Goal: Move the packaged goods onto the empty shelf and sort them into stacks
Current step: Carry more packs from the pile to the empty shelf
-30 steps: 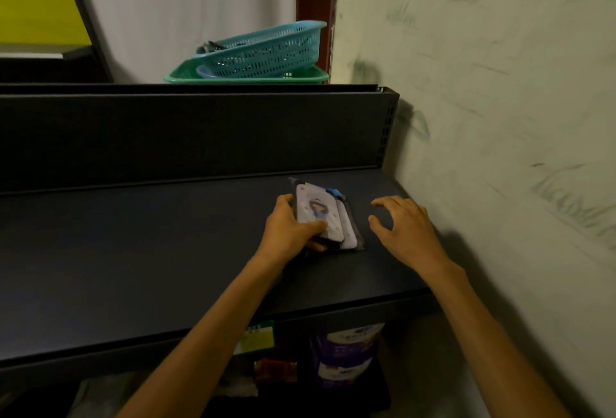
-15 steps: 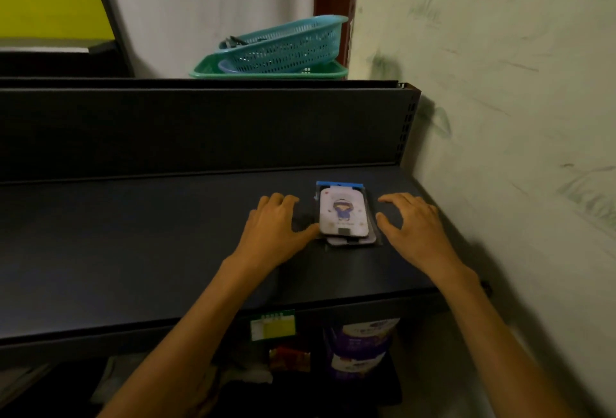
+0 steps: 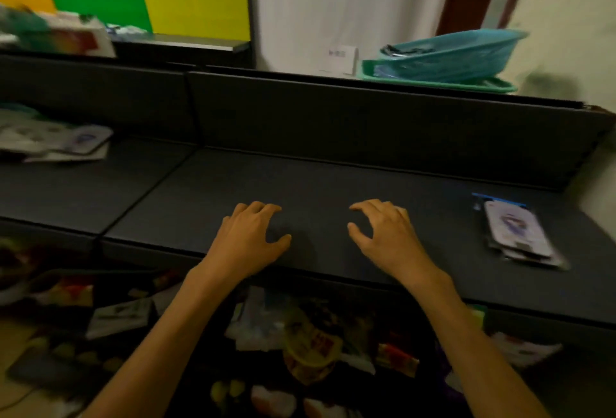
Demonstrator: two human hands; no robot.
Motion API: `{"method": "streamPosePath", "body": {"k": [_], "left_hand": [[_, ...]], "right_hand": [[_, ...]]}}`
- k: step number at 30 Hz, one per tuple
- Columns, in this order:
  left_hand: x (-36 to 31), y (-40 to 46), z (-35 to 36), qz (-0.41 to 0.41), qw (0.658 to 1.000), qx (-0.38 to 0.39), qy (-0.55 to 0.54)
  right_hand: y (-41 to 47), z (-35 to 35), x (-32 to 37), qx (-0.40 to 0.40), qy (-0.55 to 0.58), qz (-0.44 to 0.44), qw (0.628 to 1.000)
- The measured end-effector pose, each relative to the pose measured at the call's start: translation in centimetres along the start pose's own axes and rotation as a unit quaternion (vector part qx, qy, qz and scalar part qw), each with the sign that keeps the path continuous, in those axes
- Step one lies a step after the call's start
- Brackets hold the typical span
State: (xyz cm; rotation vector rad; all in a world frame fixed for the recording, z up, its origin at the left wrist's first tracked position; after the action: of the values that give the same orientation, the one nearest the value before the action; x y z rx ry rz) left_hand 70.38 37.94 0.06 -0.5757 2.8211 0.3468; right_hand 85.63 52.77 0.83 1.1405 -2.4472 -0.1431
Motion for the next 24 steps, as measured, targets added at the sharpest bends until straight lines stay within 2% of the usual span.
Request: {"method": "streamPosePath", "body": {"k": [11, 18, 24], "left_hand": [[23.7, -12.3, -8.3, -0.093, 0.994, -0.057, 0.000], [36.1, -14.6, -12.2, -0.140, 0.986, -0.086, -0.002], [45.5, -12.8, -14.7, -0.134, 0.986, -0.100, 0.006]], "right_hand": [[2.6, 10.8, 25.3, 0.054, 0.024, -0.084, 0.995], [7.3, 16.7, 36.6, 0.074, 0.030, -0.120, 0.990], [12.3, 21.0, 43.7, 0.068, 0.029, -0.122, 0.990]]}}
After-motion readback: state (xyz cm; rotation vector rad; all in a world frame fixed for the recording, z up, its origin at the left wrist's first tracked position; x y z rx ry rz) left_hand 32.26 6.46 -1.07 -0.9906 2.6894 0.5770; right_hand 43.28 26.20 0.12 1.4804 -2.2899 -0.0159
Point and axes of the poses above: each hand's wrist, its own y-axis towards the middle knuckle, its own z-axis out of the palm, x = y × z, the point moved 8 cm from there along y, towards the middle knuckle, and after that the axes turned 9 degrees about z, right-handed, at the moved point
